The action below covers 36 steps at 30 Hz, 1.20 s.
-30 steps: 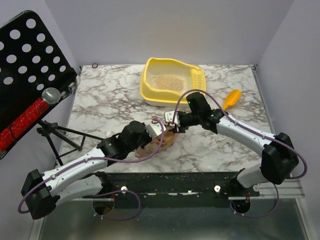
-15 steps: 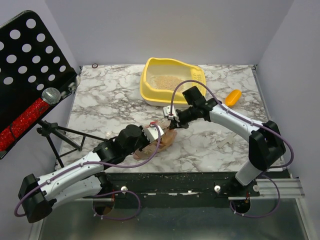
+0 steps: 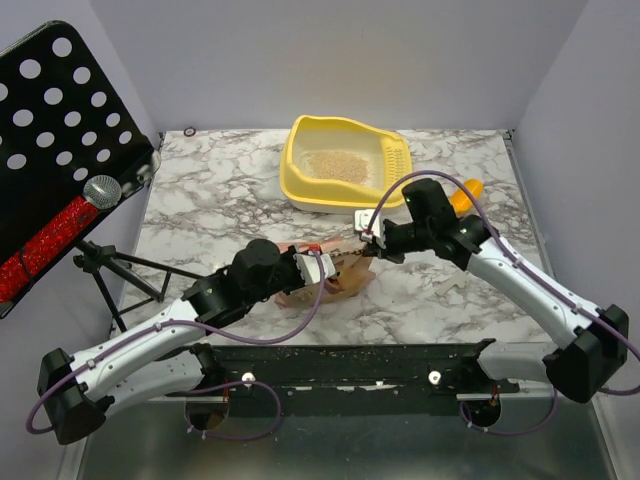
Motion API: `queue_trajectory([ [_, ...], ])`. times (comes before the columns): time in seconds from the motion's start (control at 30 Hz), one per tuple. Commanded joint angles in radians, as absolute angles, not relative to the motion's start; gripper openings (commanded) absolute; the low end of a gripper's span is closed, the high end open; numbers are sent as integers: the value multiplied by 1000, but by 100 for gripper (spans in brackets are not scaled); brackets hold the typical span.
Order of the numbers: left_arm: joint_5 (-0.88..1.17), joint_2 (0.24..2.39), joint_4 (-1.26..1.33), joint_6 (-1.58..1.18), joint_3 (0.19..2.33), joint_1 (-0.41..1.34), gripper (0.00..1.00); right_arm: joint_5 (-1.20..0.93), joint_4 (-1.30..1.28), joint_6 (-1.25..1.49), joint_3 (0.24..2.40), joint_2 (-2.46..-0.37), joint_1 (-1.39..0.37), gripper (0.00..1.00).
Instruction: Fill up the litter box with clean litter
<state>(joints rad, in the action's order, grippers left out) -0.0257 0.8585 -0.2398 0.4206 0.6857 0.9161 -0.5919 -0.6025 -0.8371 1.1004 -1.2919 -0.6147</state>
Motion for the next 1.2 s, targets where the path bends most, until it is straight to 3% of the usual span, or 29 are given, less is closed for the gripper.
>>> queue_trajectory([
  [0.0, 102, 851, -131, 562, 737, 838, 0, -426, -670, -706, 1056, -1152, -568, 0],
  [0.1, 228, 861, -42, 512, 645, 795, 0, -371, -620, -608, 929, -1118, -568, 0],
  [0.37, 249, 865, 38, 446, 545, 801, 0, -249, -345, -333, 743, -1069, -566, 0],
  [0.43, 239, 871, 12, 449, 557, 813, 0, -207, -316, -289, 739, -1034, -568, 13],
  [0.53, 233, 876, -26, 428, 572, 816, 0, -32, -307, -215, 770, -980, -568, 19],
  [0.67, 218, 861, -49, 405, 578, 825, 0, 317, -340, 114, 813, -908, -566, 63],
  [0.9, 146, 854, -20, 400, 604, 859, 0, 423, -488, 386, 867, -922, -542, 66],
  [1.17, 83, 870, -5, 377, 591, 899, 0, 517, -709, 866, 821, -948, -471, 56],
])
